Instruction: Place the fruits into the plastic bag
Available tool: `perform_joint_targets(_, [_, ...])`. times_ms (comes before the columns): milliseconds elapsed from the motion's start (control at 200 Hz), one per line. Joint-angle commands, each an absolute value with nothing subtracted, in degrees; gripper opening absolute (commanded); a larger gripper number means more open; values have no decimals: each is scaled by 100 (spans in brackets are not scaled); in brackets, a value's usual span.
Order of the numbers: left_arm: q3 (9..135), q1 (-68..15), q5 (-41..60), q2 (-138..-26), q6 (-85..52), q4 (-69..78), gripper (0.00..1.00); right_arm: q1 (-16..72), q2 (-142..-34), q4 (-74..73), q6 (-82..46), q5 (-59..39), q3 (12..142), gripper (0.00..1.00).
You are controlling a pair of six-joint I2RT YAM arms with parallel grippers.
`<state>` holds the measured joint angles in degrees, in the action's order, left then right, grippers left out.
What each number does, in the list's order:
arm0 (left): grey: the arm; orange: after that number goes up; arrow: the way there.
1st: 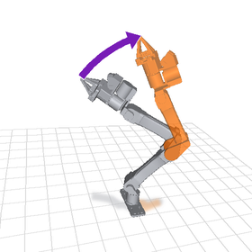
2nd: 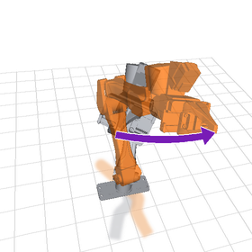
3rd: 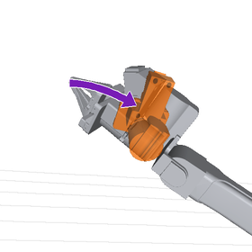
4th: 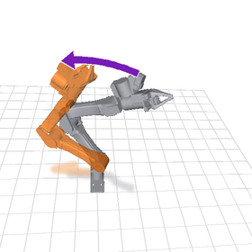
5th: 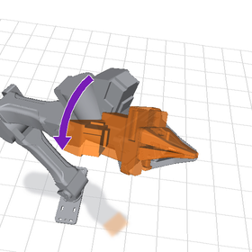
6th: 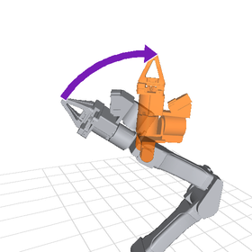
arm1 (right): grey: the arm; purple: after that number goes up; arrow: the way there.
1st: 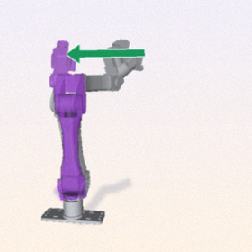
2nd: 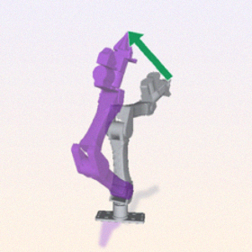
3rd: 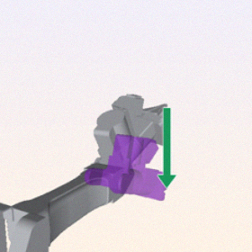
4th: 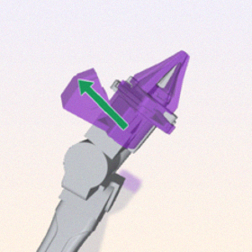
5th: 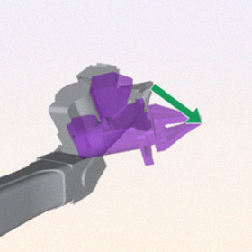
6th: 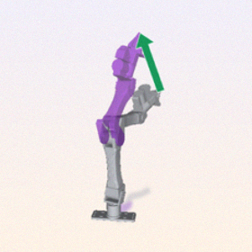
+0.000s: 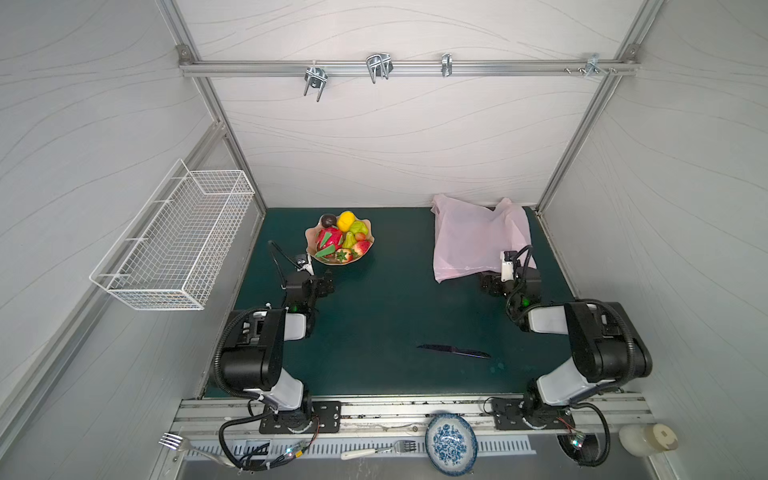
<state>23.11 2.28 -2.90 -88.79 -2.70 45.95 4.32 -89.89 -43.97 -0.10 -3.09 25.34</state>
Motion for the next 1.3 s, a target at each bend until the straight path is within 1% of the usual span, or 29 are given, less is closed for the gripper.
perform_joint_targets(0, [2479, 228, -317, -8902, -184, 4709, 99, 396, -9008, -4343, 105, -388, 2641, 99])
perform_joint_targets(1015, [2436, 229, -201, -8869, -163, 4763, 99, 409, -8954, -4370, 139, -413, 2624, 99])
perform_joint_targets(1146, [2358, 227, -184, -8595, -141, 4721, 99, 527, -8543, -3758, 228, -186, 2762, 99])
perform_joint_targets(1296, [2229, 187, -259, -7842, -114, 4339, 99, 853, -7809, -2812, 238, 202, 2938, 99])
